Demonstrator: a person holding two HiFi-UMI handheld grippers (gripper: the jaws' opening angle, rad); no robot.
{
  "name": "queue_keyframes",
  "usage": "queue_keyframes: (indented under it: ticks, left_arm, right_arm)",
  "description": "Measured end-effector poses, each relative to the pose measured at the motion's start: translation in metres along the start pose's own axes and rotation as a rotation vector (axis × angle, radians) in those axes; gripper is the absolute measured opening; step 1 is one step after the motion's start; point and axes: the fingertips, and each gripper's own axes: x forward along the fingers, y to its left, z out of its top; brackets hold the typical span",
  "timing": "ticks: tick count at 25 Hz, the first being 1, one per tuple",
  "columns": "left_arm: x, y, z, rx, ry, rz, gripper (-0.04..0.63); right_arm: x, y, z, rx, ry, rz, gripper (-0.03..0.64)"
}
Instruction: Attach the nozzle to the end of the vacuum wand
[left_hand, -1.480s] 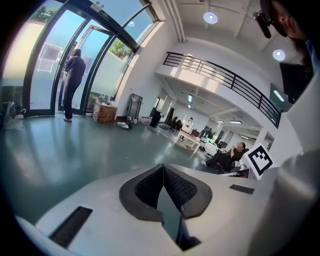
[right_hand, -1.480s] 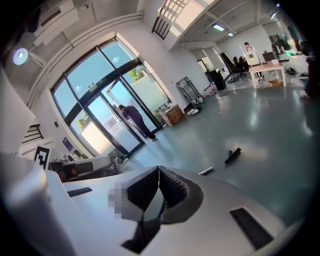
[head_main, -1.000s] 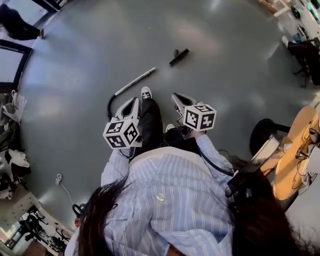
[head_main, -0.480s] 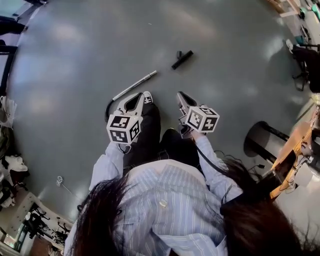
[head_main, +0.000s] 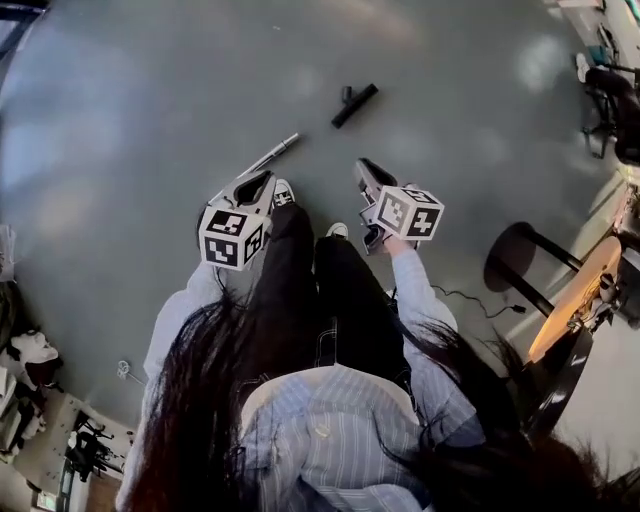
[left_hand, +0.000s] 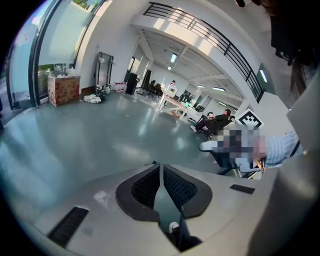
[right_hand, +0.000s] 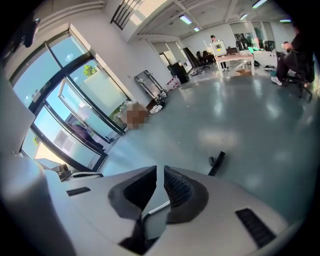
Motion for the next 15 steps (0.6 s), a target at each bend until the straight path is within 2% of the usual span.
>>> queue_keyframes:
  ticks: [5,10,13,15]
  left_arm:
    - [0.068,0.027,-0.039,-0.004,0.085,-0.012,0.008]
    - [0.139,0.08,-0.114,-0.07,0.096,0.057,0.008]
    - [0.18,0.097,-0.156,-0.078,0.112,0.075,0.009]
    - [0.202,0.105,-0.186,-0.1,0.126,0.065,0.045]
  right_arm:
    - [0.065,-0.061,-0.01,-0.057,0.079,-0.051,0.1]
    - [0.152,-0.122,-0.063,-0.075,0.142,-0.087,0.131]
    - [0.184,-0.162,-0.093,-0.069,0.15,-0.093,0.164]
    - [0.201,-0.185,-0.117,-0.054,0.162,-0.084,0.189]
